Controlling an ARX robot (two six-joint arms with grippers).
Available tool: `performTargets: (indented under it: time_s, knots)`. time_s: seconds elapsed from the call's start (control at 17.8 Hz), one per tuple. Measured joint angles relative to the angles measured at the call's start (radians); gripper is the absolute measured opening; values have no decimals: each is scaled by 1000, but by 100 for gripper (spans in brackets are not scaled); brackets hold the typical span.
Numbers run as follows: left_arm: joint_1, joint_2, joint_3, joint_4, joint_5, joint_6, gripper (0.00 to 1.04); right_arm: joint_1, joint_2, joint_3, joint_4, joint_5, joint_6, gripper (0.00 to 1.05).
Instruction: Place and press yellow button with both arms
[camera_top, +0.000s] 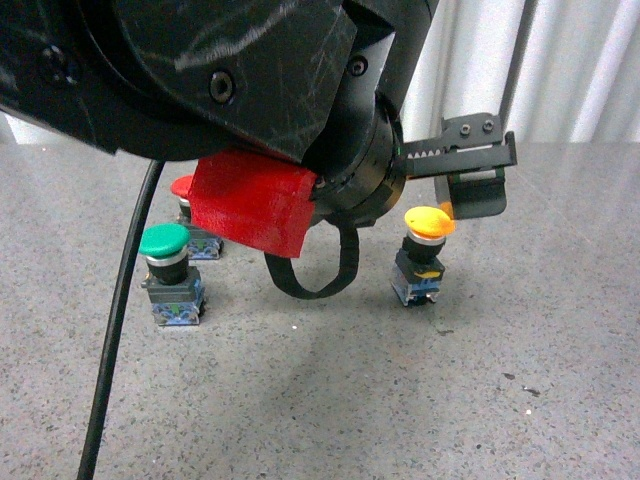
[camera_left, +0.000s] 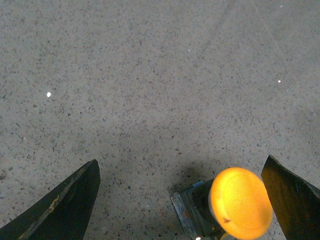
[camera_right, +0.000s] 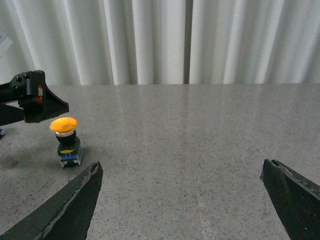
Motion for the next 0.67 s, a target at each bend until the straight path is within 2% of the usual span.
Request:
performTargets:
  time_s: [0.28, 0.45, 0.67]
  knots:
    - [5, -58, -34, 77, -21, 51, 98, 0, 0, 0, 0, 0, 0, 98]
    - [37, -174, -132, 217, -122, 212, 98, 0, 0, 0, 0, 0, 0, 98]
    - [126, -359, -241, 391, -249, 469, 98, 0, 0, 0, 0, 0, 0, 98]
